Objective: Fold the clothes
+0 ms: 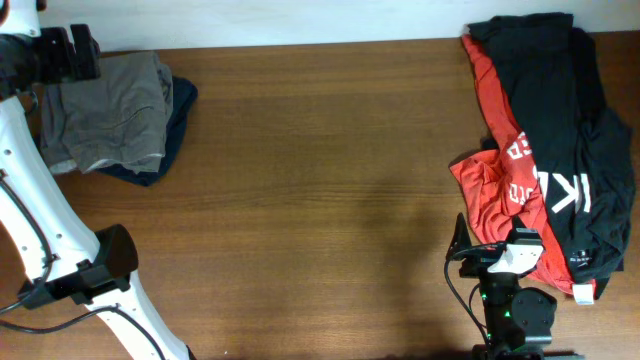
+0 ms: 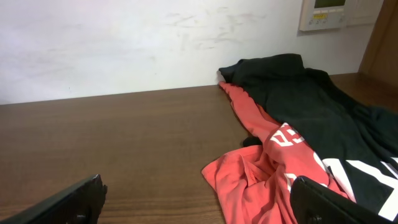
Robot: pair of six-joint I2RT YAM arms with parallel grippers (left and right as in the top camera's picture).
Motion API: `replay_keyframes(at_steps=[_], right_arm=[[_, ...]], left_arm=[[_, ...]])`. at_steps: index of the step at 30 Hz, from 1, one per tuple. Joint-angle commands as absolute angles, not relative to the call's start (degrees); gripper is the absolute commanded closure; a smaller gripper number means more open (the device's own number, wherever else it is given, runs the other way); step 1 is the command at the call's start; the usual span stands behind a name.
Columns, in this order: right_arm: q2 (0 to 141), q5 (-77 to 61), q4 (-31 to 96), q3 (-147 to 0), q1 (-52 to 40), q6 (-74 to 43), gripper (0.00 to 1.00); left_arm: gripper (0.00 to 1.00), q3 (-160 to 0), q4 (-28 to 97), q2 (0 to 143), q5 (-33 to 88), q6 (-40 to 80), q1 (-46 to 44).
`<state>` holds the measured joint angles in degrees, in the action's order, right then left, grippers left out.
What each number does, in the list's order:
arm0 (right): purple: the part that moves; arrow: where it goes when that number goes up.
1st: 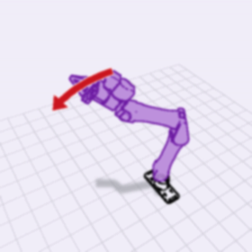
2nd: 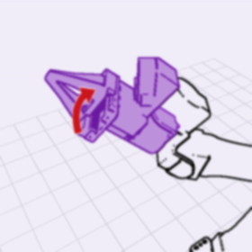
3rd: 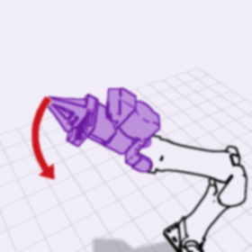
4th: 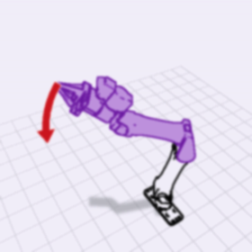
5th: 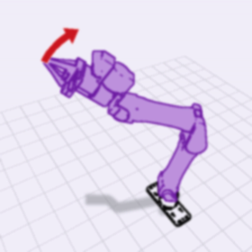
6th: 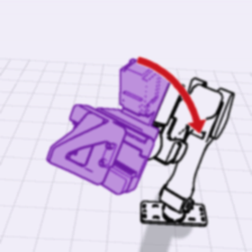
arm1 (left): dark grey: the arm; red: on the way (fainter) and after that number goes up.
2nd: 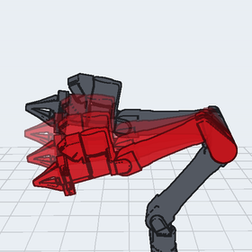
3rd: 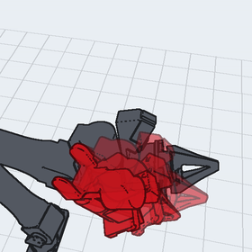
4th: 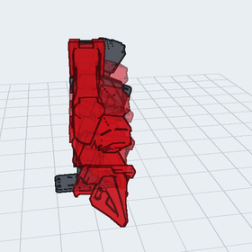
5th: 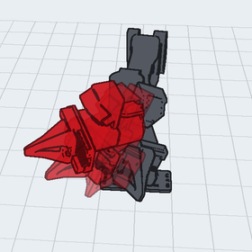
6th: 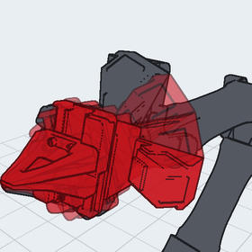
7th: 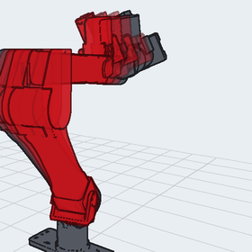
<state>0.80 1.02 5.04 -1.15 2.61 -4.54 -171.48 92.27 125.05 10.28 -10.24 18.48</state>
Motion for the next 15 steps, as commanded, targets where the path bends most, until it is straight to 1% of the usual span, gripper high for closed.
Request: replay_keyframes(at_steps=[1, 3, 5, 9, 10, 12, 15], right_arm=[[0.2, 0.7, 4.9, -0.5, 3.1, -4.9, 0.01], [0.2, 0.7, 4.9, -0.5, 3.1, -4.9, 0.01], [0.2, 0.7, 4.9, -0.5, 3.1, -4.9, 0.01], [0.2, 0.7, 4.9, -0.5, 3.1, -4.9, 0.01], [0.2, 0.7, 4.9, -0.5, 3.1, -4.9, 0.01], [0.2, 0.7, 4.9, -0.5, 3.1, -4.9, 0.01], [0.2, 0.7, 4.9, -0.5, 3.1, -4.9, 0.01]], left_arm=[[0.01, -167.3, 91.5, 120.8, 9.7, -10.0, 19.7], [0.01, -160.8, 88.8, 116.6, 9.7, -10.0, 19.7], [0.01, -150.5, 82.8, 110.9, 10.3, -10.0, 19.7], [0.01, -123.0, 64.2, 96.2, 11.9, -10.0, 19.7], [0.01, -113.1, 57.8, 90.9, 11.9, -10.0, 19.7], [0.01, -100.0, 49.8, 83.8, 12.3, -10.0, 19.7], [0.01, -84.2, 41.4, 74.8, 13.4, -10.0, 19.5]])
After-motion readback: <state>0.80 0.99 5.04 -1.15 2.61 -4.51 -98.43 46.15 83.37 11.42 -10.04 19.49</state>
